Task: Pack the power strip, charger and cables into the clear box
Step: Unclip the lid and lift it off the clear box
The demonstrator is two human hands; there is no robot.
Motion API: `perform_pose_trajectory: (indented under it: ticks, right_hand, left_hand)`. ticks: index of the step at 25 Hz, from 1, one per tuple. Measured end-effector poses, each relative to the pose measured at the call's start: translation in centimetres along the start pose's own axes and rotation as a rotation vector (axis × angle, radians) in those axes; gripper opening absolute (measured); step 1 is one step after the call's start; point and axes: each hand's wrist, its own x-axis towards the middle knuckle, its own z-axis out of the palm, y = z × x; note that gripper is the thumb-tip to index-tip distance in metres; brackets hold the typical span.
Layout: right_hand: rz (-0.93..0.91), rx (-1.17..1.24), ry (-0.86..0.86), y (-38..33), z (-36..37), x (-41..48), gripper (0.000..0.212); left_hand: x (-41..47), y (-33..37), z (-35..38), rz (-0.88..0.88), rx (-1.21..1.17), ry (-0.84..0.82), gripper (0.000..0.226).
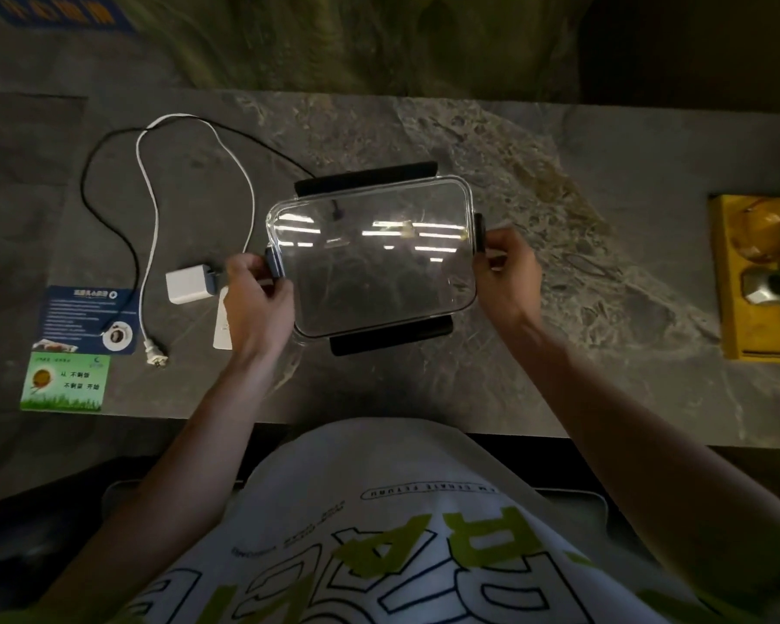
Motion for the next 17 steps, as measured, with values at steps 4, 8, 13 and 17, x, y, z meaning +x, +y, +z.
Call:
perform_pose_trajectory:
  ticks: [4,8,13,17]
  right_hand:
    - [0.033,0.034,0.056,-0.3,-0.5,-1.7,0.017]
    - [0.074,0.113,0.184,-1.3,-0.5,-3.4,0.007]
    - [0.092,0.187,0.285,-3.1,-0.3,-4.9,0.011]
    - [0.074,0.228,0.361,-3.9,-0.9,-6.2,0.012]
  left_hand:
    - [-0.3,0.4,-0.1,0.043,-0.094,-0.003,0.029]
    - [0.5,-0.1,-0.6,0.096,-0.145,-0.053,0.025]
    - [1.0,0.0,-0.7,0.168,-0.223,-0.129,0.021]
    - [1.3,1.0,-0.9,0.148,-0.364,-0.147,0.015]
